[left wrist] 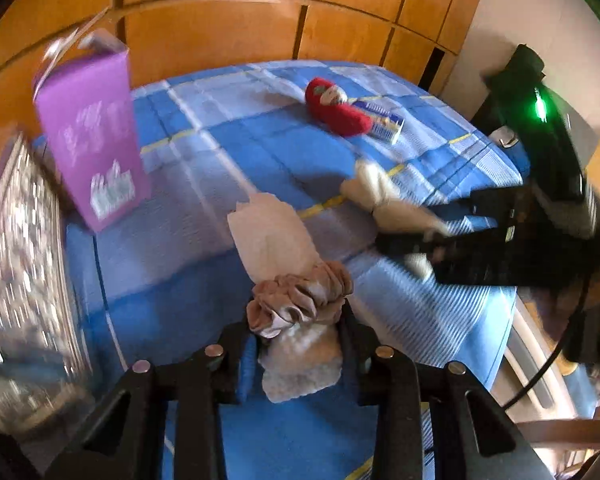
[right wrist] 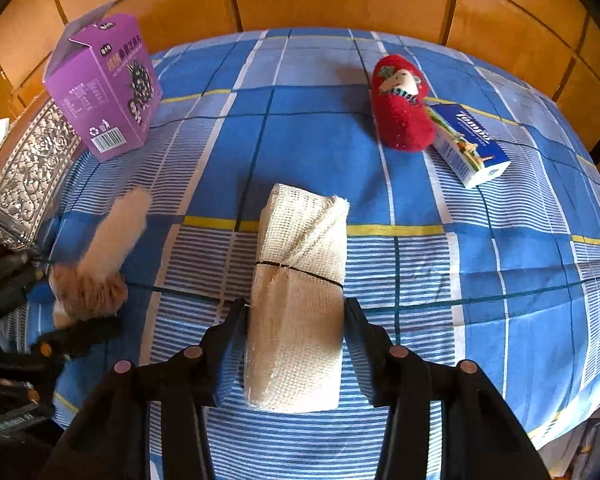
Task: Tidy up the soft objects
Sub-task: 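Lift the mesh pouf with the left tool while the right tool grasps the beige mesh roll, then carry the pouf into the tray and release while the right tool lifts the beige roll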
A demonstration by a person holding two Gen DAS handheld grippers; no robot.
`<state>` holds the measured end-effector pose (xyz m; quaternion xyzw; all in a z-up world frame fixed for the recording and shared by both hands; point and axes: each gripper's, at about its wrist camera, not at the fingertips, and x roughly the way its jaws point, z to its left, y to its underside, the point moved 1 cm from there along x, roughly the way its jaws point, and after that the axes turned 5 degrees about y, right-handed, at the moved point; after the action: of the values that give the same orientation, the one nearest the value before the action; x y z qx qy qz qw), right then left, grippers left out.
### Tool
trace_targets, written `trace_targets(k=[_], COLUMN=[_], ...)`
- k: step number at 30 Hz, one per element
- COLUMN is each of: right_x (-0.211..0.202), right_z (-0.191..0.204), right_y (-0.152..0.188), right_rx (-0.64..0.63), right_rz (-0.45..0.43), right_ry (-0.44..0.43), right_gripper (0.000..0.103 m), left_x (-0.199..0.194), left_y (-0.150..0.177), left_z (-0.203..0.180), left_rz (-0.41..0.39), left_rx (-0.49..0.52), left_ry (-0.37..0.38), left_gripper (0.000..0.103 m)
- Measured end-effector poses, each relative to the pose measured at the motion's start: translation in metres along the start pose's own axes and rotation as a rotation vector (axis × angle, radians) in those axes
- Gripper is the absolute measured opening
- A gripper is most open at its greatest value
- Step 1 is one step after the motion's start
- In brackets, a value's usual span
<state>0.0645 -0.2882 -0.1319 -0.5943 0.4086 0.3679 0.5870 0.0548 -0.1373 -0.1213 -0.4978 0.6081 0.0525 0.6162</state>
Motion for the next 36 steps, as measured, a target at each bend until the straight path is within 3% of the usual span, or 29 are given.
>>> trace_targets(k=[4,11,15,20,23,27,32,36], right_x=[-0.002,-0.009,-0.013,-0.01,-0.008,-0.01,-0.011,-0.011], right_z=[-0.003,-0.009,-0.009,-0.007,-0.007,-0.004,-0.001,0.001], right_y=[0.005,0.018,0.023,0.021,0.019,0.022,0.023,0.022], right_rx=[0.03,0.081,0.076,0.081,0.08,0.073,0.051,0.047], right_rz=[-0.037,-0.093,-0.114,-0.127,-0.127,-0.13,-0.138,-0.14], right_ry=[-0.023,-0.042,-0.04,-0.04,-0.031,-0.018,0.003,0.021], right_gripper=[0.047,0.047,0.047,0.047,0.047,0.047,0.047,0.047], left_x=[-0.003,0.0,-0.016,-0.069,-0.105,-0.152,-0.2,-0.236], left_y=[-0.047,-0.151,-0.203,-0.226,-0.217,-0.172,-0.084,0.0], left_z=[-0.011,0.009,0.051,0.119,0.163,0.21,0.238,0.234], left_rz=[-0.02,-0.049,-0.09,-0.183,-0.219,-0.256,-0.282,-0.349], left_rx=[0.027,-0.021,-0.123,-0.236,-0.294,-0.369,-0.443,-0.534], left_ry=[-0.009,-0.04,-0.101,-0.226,-0.311,-0.408,-0.452,-0.458], left_gripper=[0.035,0.036,0.036,0.036,0.036,0.036,0.036,0.036])
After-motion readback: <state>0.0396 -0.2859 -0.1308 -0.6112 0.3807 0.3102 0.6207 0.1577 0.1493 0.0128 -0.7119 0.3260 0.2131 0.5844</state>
